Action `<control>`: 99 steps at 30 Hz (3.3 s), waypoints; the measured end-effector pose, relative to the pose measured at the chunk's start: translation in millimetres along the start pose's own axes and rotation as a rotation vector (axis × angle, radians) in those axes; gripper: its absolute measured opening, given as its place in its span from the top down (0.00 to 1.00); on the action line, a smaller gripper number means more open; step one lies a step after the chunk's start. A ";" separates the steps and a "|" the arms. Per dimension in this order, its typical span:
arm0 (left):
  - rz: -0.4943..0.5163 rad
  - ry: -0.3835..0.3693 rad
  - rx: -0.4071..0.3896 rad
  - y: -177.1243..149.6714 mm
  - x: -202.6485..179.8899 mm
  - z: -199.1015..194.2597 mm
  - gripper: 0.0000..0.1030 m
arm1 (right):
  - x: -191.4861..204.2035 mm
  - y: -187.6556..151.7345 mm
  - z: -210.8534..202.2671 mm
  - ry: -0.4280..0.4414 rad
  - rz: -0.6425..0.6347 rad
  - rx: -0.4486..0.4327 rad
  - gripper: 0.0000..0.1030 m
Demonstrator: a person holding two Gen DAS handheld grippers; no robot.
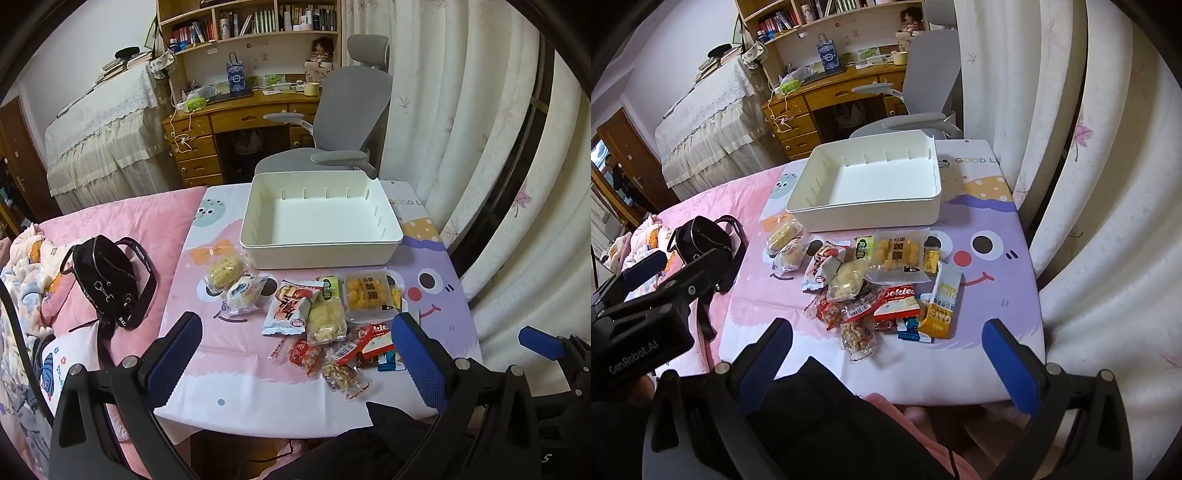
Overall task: Organize snacks
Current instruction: 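Move both grippers toward the pile of snacks in front of the tray, then grasp the small clear nut snack bag with left gripper while right grasps the white-orange protein bar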
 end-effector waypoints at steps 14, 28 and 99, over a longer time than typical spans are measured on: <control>-0.017 -0.009 0.000 0.0 1.3 0.1 0.01 | -1.8 2.2 3.3 -0.011 0.003 -0.005 0.01; -0.064 -0.010 0.022 -2.6 15.4 7.1 0.01 | 1.7 10.0 6.3 -0.036 -0.005 -0.036 0.01; -0.404 0.026 0.912 -219.3 -45.1 235.7 0.34 | -93.5 -71.8 225.4 0.153 0.032 0.304 0.40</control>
Point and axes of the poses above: each gripper's, at about its wrist camera, not at the fingertips, and z roughly the way its jaws point, x to its left, y to its top, the point moved 5 cm from there along z, roughly the way its jaws point, and after that the axes turned 13 degrees about -x, right-handed, at the moved point
